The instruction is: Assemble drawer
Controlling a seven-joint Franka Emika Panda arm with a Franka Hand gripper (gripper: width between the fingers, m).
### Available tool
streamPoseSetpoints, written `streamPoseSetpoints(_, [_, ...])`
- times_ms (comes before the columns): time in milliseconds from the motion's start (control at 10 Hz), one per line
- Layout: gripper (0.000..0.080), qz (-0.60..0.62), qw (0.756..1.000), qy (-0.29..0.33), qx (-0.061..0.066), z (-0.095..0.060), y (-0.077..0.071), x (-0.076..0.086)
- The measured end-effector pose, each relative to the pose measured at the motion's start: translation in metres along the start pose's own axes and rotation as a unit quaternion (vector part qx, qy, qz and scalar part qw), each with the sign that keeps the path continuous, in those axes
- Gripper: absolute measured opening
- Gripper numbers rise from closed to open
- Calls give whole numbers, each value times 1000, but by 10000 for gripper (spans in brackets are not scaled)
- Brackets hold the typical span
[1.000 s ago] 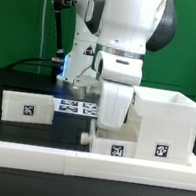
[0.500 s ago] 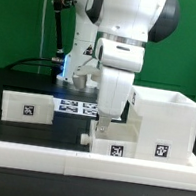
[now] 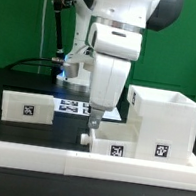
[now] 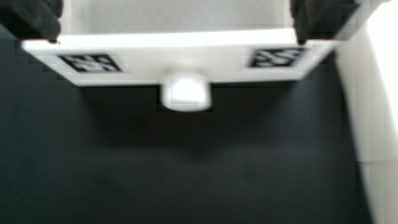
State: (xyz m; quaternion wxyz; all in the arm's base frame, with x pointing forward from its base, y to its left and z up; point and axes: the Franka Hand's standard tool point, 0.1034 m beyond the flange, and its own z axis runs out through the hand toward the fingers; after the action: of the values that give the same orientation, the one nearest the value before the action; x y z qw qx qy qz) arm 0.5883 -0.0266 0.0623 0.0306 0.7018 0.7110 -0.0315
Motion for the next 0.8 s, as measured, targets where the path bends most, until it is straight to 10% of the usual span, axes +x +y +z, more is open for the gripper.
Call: streamPoseSetpoints(800, [649,-2,1000,26,13,11,0,-30])
